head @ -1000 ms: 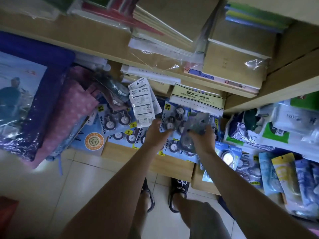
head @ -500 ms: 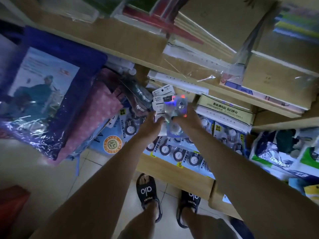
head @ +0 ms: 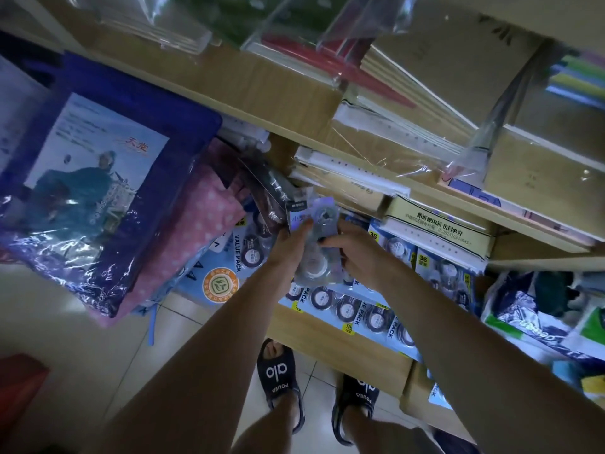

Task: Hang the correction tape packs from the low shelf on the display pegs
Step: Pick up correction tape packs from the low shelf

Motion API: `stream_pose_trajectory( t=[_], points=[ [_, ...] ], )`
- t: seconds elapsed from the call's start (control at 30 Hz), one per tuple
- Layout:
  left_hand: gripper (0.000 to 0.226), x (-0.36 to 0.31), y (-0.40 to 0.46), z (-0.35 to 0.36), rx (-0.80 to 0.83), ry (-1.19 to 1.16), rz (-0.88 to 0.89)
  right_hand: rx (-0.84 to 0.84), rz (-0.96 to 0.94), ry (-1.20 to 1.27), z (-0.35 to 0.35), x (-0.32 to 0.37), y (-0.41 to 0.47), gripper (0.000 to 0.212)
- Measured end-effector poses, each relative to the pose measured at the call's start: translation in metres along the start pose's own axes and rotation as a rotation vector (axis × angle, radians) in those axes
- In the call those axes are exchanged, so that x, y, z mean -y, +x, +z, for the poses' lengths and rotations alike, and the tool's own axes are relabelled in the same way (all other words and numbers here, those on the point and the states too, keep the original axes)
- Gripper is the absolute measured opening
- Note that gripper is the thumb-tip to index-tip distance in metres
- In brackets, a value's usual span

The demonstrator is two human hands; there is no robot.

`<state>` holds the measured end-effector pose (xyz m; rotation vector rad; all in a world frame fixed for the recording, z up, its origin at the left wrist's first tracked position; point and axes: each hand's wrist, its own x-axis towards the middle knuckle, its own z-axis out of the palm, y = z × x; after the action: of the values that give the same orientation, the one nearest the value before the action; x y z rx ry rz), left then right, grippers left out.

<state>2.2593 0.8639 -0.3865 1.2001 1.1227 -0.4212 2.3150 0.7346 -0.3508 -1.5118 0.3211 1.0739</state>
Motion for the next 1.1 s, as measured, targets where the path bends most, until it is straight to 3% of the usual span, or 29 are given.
stream_pose_trajectory(
  t=[0.17, 0.23, 0.37, 0.4, 0.5, 0.6, 0.77, 0.87, 0.97, 1.1],
  points=[
    [0.028, -0.018, -0.021, 0.0, 0.0, 0.14, 0.085, -0.225, -0.06, -0.018, -0.01, -0.008, 0.018, 0.025],
    [0.03, -0.016, -0.017, 0.0, -0.038, 0.247, 0.139, -0.223, -0.073, -0.105, -0.008, -0.013, 0.022, 0.025],
    [0.034, -0.014, -0.019, 0.002, -0.072, 0.266, 0.164, -0.113, -0.053, -0.223, 0.005, -0.007, 0.026, 0.064],
    [0.031, -0.015, -0.02, 0.001, -0.078, 0.248, 0.167, -0.089, -0.052, -0.2, 0.007, -0.004, 0.027, 0.062],
    [0.014, -0.018, -0.029, -0.001, -0.076, 0.154, 0.221, -0.06, -0.058, -0.105, 0.006, 0.002, 0.025, 0.024],
    [0.024, -0.02, -0.04, -0.01, -0.059, 0.147, 0.29, 0.027, -0.047, 0.019, 0.004, 0.007, 0.013, 0.012],
    [0.055, -0.044, -0.051, -0.027, -0.127, 0.195, 0.417, 0.144, -0.064, 0.132, 0.017, 0.03, 0.008, 0.011],
    [0.041, -0.06, -0.042, -0.034, -0.216, 0.232, 0.432, 0.168, -0.1, 0.095, 0.033, 0.046, 0.022, 0.014],
    [0.049, -0.067, -0.03, -0.038, -0.277, 0.305, 0.332, 0.182, -0.066, 0.067, 0.051, 0.053, 0.034, 0.027],
    [0.055, -0.065, -0.025, -0.04, -0.28, 0.268, 0.33, 0.147, -0.019, 0.037, 0.057, 0.053, 0.039, 0.013]
  ],
)
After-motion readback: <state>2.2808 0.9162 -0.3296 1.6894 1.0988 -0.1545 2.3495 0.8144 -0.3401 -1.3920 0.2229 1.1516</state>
